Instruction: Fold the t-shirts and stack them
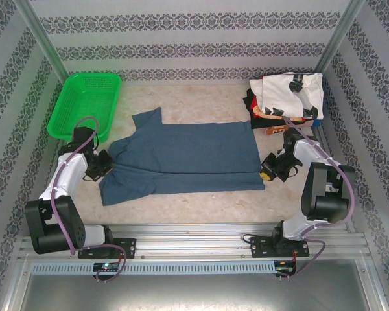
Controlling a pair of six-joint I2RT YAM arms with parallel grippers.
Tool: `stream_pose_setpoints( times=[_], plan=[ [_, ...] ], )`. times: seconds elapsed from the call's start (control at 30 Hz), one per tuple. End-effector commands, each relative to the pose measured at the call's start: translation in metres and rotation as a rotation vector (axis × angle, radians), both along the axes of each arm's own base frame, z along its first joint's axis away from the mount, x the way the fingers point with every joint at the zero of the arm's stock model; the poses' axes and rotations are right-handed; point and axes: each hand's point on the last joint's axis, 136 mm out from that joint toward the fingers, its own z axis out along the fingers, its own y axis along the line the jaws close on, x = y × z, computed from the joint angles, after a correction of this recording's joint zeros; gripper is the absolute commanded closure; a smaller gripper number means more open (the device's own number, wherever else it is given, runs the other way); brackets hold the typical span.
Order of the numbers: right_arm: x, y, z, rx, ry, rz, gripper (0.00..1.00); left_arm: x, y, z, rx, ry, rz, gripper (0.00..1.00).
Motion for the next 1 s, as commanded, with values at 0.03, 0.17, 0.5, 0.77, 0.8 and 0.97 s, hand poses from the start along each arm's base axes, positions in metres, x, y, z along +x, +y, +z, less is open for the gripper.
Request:
stream_pose_setpoints(
  times=[0.03, 0.17, 0.5, 0.77, 0.8, 0.97],
  plan=[
    [0.007, 0.002, -0.002, -0.017, -0.005, 0.044, 1.0, 0.01, 0.007, 0.007, 0.032, -0.034, -0.029, 1.0],
    [0.012, 0.004, -0.003, -0.022, -0.007, 0.053, 1.0, 0.009, 0.007, 0.005, 0.032, -0.034, -0.022, 1.0],
    [0.03, 0.011, -0.004, -0.026, -0.01, 0.092, 1.0, 0.025, 0.01, 0.012, 0.042, -0.055, -0.039, 1.0],
    [0.04, 0.013, -0.009, -0.036, -0.004, 0.11, 1.0, 0.034, 0.009, 0.0, 0.023, -0.038, -0.046, 1.0],
    [0.041, 0.013, -0.009, -0.037, -0.002, 0.11, 1.0, 0.036, 0.008, -0.001, 0.019, -0.036, -0.05, 1.0],
    [0.043, 0.015, -0.013, -0.038, 0.005, 0.114, 1.0, 0.046, 0.005, -0.002, 0.014, -0.033, -0.068, 1.0]
  ],
)
